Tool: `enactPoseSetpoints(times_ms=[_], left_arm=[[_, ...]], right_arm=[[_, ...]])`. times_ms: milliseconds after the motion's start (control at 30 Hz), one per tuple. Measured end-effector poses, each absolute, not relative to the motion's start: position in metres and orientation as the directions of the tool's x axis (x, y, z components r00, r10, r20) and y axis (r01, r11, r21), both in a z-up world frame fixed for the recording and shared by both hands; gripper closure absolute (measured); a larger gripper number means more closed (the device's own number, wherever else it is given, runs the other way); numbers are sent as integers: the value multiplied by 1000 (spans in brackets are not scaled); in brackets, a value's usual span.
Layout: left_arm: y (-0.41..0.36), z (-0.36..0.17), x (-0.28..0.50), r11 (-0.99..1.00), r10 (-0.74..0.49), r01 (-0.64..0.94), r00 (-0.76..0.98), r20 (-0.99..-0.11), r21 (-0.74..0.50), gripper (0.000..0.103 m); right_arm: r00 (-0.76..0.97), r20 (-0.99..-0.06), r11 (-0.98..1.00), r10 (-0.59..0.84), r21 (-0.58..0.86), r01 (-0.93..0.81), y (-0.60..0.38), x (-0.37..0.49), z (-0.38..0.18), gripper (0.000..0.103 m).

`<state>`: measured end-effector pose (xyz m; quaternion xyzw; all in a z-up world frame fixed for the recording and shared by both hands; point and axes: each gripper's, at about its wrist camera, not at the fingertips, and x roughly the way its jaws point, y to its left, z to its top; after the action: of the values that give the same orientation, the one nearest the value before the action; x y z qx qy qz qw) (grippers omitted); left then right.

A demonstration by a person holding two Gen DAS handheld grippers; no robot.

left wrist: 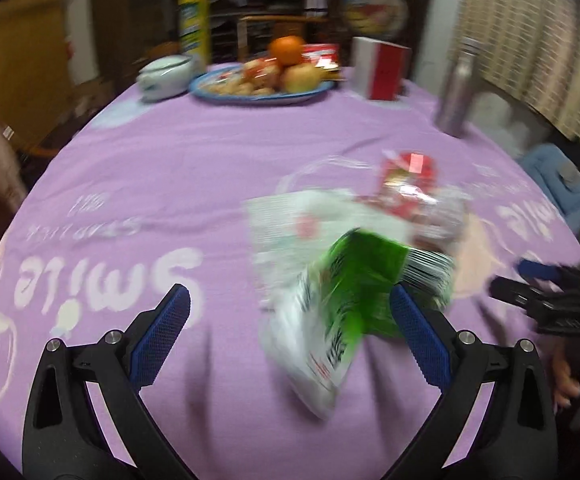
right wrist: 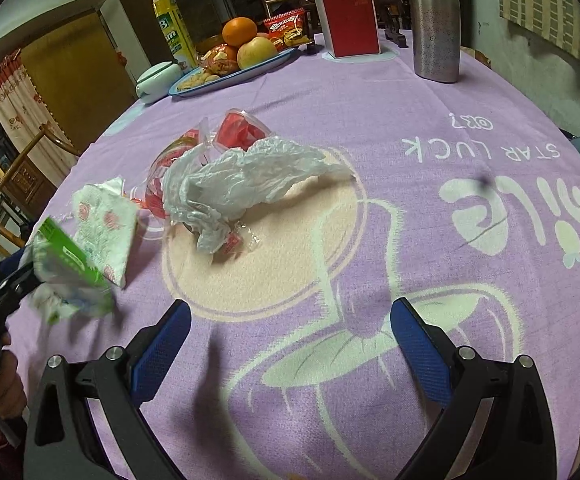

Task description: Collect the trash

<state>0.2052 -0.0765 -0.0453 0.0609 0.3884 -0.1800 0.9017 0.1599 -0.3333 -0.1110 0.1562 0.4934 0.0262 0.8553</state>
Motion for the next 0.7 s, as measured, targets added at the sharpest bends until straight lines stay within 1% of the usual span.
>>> enactPoseSetpoints(times_ms=[167, 333, 467, 600, 633, 667, 700], left_arm=[[-95, -43, 189, 897, -306, 442, 628, -715, 4, 7], [-101, -50, 187, 879, -343, 476, 582, -737, -33, 7], [-101, -53, 175, 868, -345, 496, 578, -740, -18, 7], [-103, -61, 166, 848, -398, 522, 515, -759, -91, 7], [-104, -65, 165, 847, -390, 526, 509, -767, -82, 7], [-105, -69, 165, 854, -358, 519, 522, -775, -45, 7], [-103, -72, 166, 867, -299, 498, 548, -781, 17, 7]], right_arm=[[517, -831, 945, 207, 306, 113, -335, 160, -111, 4], [517, -830, 945, 208, 307, 113, -335, 160, -111, 4], [516, -832, 947, 204, 302, 113, -334, 160, -111, 4], [507, -841, 955, 188, 278, 106, -330, 161, -111, 4], [506, -842, 956, 187, 275, 105, -330, 161, -111, 4], [504, -843, 957, 185, 272, 104, -330, 161, -111, 4], [504, -844, 957, 185, 272, 103, -330, 161, -111, 4]])
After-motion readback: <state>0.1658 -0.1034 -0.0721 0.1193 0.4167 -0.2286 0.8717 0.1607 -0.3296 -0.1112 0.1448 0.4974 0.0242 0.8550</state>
